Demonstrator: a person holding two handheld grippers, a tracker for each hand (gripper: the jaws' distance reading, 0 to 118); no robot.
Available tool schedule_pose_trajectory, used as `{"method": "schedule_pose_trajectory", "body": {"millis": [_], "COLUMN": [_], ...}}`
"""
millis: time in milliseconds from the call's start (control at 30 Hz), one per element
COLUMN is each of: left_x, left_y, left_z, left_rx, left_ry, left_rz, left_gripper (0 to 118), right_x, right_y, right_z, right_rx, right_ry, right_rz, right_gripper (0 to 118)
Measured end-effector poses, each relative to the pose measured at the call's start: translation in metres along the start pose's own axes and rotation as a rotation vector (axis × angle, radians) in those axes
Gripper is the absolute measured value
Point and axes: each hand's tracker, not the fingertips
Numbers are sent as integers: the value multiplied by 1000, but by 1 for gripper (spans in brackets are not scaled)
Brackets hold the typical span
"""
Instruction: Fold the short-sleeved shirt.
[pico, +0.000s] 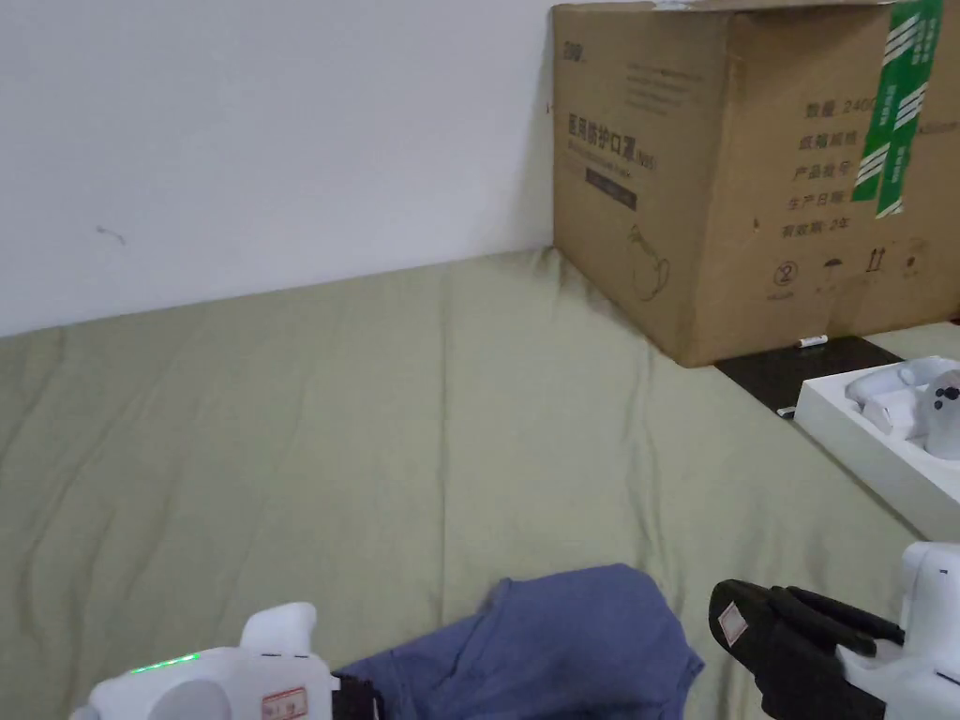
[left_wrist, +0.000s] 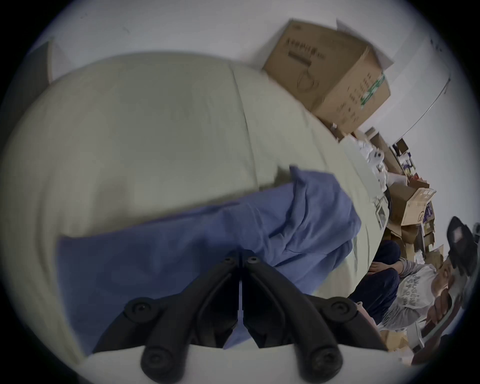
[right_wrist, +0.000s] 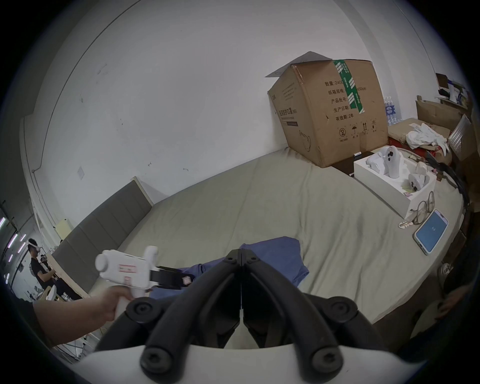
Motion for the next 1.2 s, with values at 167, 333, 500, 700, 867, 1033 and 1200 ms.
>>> {"method": "schedule_pose_trajectory", "body": {"millis": [167, 333, 500, 700, 867, 1033, 1200], "left_x": [-2, -24, -93, -172, -209, -216, -211], "left_y": [-2, -14, -25, -44, -52, -57, -40], "left_z": [-26, 31, 107, 128, 105, 48, 3], "left_rx": [-45, 107, 298, 221, 149, 102, 66], "left_ry": [-179, -553, -590, -465, -573, -638, -835], "left_rz": [175, 278, 255, 352, 419, 529, 633], "left_gripper": [3, 3, 3, 62, 118, 118, 117], "right_x": [-2, -12, -26, -37, -46, -59, -70], "right_y": [3, 8, 13, 10, 7, 6, 6], "right_z": [0, 1, -4, -12, -23, -34, -43], "right_rx": [-34, -16, -8, -25, -62, -79, -112], "right_ry": [-55, -13, 2, 10, -8, -7, -4], "right_rz": [-4, -11, 20, 35, 38, 39, 62], "right_gripper": [0, 0, 0, 0, 0, 0, 0]}}
